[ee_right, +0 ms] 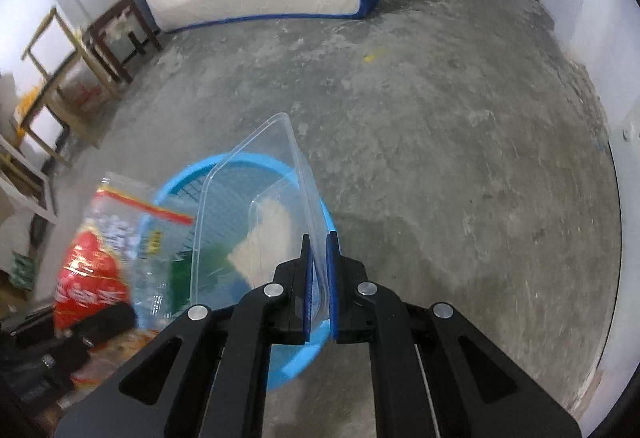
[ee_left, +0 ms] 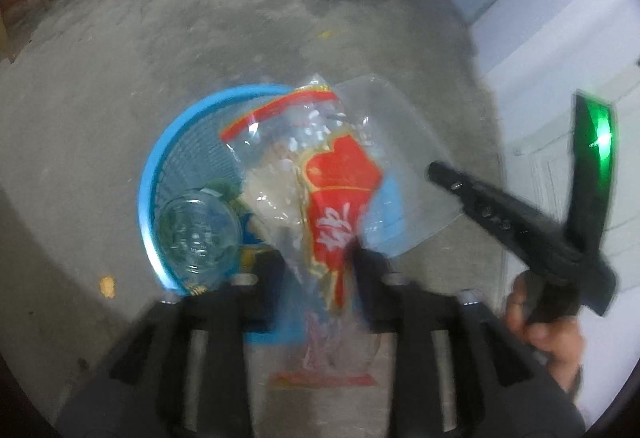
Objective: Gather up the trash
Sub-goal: 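Carry snack bag and container over the wastebasket and open both tools, then swing both open tools back toward the table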
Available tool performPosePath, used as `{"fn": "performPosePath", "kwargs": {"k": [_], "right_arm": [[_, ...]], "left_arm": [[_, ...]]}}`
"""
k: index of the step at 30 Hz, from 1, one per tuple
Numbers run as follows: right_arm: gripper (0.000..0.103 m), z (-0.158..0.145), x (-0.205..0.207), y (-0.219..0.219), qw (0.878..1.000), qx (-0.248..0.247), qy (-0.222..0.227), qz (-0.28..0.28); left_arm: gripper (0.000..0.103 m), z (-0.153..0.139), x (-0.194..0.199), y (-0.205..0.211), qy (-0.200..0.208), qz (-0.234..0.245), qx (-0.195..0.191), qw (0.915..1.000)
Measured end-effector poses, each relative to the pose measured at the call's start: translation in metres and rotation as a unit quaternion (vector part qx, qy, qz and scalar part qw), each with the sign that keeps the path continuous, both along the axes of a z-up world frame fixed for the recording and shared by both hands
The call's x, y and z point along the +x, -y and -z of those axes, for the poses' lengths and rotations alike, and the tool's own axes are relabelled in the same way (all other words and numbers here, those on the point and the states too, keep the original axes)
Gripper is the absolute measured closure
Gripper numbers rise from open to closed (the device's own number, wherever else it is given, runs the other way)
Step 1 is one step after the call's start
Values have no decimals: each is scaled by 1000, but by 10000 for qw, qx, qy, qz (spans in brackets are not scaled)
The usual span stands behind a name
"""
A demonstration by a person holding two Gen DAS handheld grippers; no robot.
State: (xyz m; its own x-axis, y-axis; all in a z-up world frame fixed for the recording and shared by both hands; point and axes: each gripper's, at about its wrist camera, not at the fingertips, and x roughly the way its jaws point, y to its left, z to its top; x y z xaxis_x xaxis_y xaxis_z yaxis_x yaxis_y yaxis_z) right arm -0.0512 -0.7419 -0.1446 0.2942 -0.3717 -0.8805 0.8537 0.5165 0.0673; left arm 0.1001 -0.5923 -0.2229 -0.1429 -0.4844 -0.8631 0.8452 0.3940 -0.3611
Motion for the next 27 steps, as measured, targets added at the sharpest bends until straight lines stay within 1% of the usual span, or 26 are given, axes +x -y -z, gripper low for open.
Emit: {"fn": "performPosePath", "kwargs": {"k": [1, 2, 3, 4, 5, 6, 7, 9, 11, 14, 16, 18, 19, 20, 22, 24, 25, 27], "right_arm": [[90, 11, 5, 2, 9998, 52, -159, -71], [87, 18, 7, 2, 9996, 122, -217, -124], [82, 23, 9, 2, 9994, 193, -252, -146], [77, 23, 7, -1, 9995, 210, -189, -139], [75, 22, 5, -3, 9997, 204, -103, -122], [66, 19, 2, -4, 9997, 213, -16, -106], [61, 15, -3, -7, 9997, 190, 97, -67], [60, 5, -12, -11, 9995, 72, 294, 27], [60, -5, -21, -14, 9986, 4, 524, 102], [60, -23, -34, -22, 9961, -142, 839, 220], [60, -35, -38, -32, 9945, -158, 1032, 86], [60, -43, -37, -42, 9939, -156, 1083, -124], [64, -46, -35, -48, 9933, -130, 1122, -242], [66, -48, -34, -54, 9918, -13, 1216, -396], [76, -48, -32, -61, 9894, 227, 1332, -529], [82, -45, -30, -64, 9864, 497, 1448, -605], [86, -42, -29, -66, 9848, 643, 1486, -620], [89, -34, -22, -67, 9823, 970, 1446, -690]], "left_arm": [[52, 9, 4, 1, 30, -88, 129, 9999], [48, 12, 6, 0, -5, -135, 163, 9998], [46, 13, 9, -1, -77, -177, 159, 9997], [40, 13, 10, -5, -119, -215, 119, 9996], [36, 9, 10, -10, -92, -244, 65, 9996], [35, 5, 11, -12, -38, -255, 28, 9997], [34, -1, 13, -16, 25, -262, -42, 9996], [33, -12, 18, -22, 85, -301, -162, 9994], [31, -27, 19, -30, 157, -334, -318, 9988], [30, -51, 16, -39, 368, -274, -555, 9974], [30, -71, 10, -47, 448, -225, -713, 9962], [30, -91, 4, -57, 486, -211, -881, 9947], [30, -107, 0, -66, 534, -233, -1034, 9929], [30, -118, -2, -73, 560, -230, -1123, 9918], [30, -148, -9, -96, 679, -217, -1359, 9882], [30, -172, -13, -113, 800, -202, -1533, 9847], [29, -189, -15, -131, 918, -239, -1637, 9819], [27, -213, -20, -157, 1079, -318, -1756, 9780]]}}
